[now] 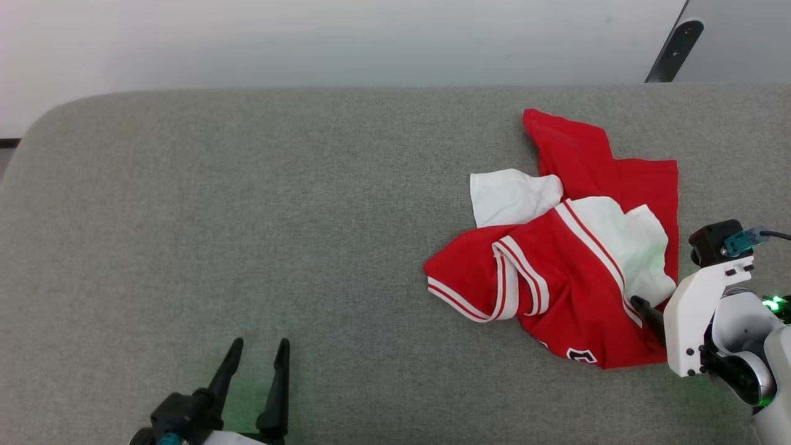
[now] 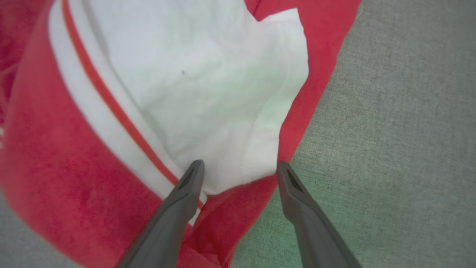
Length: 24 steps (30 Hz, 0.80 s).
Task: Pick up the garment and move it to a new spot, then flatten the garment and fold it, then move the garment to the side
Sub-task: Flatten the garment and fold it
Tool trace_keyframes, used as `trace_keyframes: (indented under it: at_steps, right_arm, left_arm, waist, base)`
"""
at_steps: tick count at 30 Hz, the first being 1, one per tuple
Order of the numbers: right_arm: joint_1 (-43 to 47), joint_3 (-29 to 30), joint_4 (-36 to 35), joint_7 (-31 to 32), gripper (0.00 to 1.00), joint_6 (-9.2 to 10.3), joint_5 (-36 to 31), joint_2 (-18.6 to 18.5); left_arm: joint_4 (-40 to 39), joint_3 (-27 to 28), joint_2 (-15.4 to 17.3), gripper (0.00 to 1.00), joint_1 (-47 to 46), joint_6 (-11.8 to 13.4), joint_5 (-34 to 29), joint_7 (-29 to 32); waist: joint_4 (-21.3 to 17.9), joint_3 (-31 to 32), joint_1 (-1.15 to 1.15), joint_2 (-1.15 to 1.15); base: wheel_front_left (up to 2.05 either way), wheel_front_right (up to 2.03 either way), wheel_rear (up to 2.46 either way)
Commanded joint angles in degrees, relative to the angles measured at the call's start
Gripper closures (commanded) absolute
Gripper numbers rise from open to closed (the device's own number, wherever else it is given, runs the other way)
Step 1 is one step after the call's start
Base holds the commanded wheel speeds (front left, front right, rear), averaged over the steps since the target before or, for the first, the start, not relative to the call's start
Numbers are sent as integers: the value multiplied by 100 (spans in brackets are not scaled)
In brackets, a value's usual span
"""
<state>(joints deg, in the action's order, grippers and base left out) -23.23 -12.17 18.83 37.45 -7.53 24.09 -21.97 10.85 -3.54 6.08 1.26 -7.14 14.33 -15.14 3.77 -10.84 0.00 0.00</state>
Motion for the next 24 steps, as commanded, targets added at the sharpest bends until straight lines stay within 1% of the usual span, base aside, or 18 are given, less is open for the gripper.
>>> trace_keyframes:
  at_steps: [1,12,13,14,15,16,17,19,20,22,23,24]
  right_arm:
    - [-81,1,29,-74,0,8,7,5]
    - [-193,52,200,-302,0,8,-56,37]
    - [-210,13,247,-320,2,8,-38,30]
    - [-229,2,251,-356,20,8,-27,26]
    - [-240,-3,262,-382,51,8,-14,31]
    - [-237,-13,278,-406,60,8,-9,31]
    - [-237,-26,293,-421,68,8,-13,23]
    - [-250,-46,319,-454,78,8,-20,17]
    - [-250,-46,319,-454,78,8,-20,17]
    - [-265,-76,334,-478,85,8,-2,18]
    - [-267,-81,346,-487,100,8,8,13]
    - [-263,-93,355,-498,100,8,19,13]
  left_arm:
    - [18,-1,-1,0,-49,-41,-29,0]
    - [24,-78,39,0,-98,-38,27,0]
    - [9,-95,53,0,-107,-35,58,0]
    - [9,-97,62,0,-104,-35,76,0]
    - [12,-95,72,0,-96,-36,85,0]
    - [15,-96,79,0,-87,-36,92,0]
    - [21,-98,81,0,-82,-36,99,0]
    - [32,-93,88,0,-69,-36,112,0]
    - [32,-93,88,0,-69,-36,112,0]
    - [30,-83,90,0,-57,-36,119,0]
    - [33,-86,89,0,-55,-36,120,0]
    - [38,-89,93,0,-53,-36,117,0]
  waist:
    - [-22,-7,0,0]
    - [8,-94,0,0]
    - [24,-119,0,0]
    - [31,-125,0,0]
    - [33,-128,0,0]
    - [35,-129,0,0]
    - [37,-128,0,0]
    - [33,-118,0,0]
    - [33,-118,0,0]
    - [22,-111,0,0]
    - [19,-104,0,0]
    - [12,-100,0,0]
  base:
    - [0,0,0]
    - [0,0,0]
    - [0,0,0]
    - [0,0,0]
    - [0,0,0]
    - [0,0,0]
    - [0,0,0]
    - [0,0,0]
    - [0,0,0]
    - [0,0,0]
    - [0,0,0]
    - [0,0,0]
